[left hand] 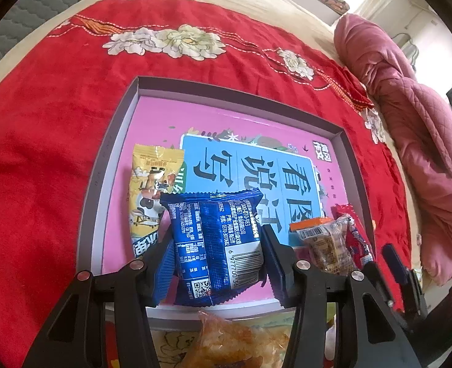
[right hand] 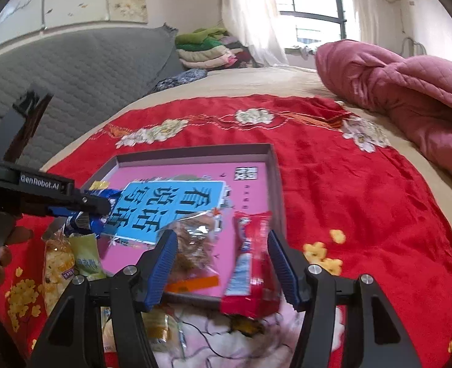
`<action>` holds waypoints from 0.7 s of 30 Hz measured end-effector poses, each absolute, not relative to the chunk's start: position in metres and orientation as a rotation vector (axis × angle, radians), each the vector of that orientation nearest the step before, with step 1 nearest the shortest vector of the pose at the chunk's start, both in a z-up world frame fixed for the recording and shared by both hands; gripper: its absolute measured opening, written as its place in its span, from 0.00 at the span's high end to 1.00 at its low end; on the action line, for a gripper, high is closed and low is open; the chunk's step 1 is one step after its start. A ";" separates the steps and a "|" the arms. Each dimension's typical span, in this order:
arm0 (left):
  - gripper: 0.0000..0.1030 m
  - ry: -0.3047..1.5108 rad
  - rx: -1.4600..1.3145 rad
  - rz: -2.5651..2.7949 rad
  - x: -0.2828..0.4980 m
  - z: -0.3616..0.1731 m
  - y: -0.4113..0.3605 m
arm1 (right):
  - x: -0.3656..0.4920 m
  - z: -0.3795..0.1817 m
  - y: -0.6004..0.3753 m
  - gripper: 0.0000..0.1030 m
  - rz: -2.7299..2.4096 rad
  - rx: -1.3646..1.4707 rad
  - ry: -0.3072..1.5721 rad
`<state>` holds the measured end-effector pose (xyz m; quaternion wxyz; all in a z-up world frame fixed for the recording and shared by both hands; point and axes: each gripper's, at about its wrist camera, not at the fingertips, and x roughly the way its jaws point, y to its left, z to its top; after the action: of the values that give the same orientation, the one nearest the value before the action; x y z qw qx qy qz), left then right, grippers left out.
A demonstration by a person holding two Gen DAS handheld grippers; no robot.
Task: Organize snacks
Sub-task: 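Open the right tool releasing the clear bag while the left tool releases the blue pack in the box, then move both tools back toward the remaining snack pile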
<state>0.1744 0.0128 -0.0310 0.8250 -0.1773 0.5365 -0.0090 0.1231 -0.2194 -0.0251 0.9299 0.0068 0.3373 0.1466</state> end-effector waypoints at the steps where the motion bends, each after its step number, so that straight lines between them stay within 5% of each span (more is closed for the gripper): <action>1: 0.47 1.140 -0.377 -0.018 0.174 -0.031 0.013 | 0.122 -0.024 -0.225 0.41 0.291 0.026 0.694; 21: 0.46 1.087 -0.424 -0.042 0.159 -0.015 0.028 | 0.095 -0.033 -0.258 0.39 0.138 0.028 0.799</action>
<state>0.1594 0.0280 -0.0152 0.8344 -0.1999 0.5132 -0.0197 0.0948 -0.2577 -0.0329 0.9188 0.0136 0.3889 0.0670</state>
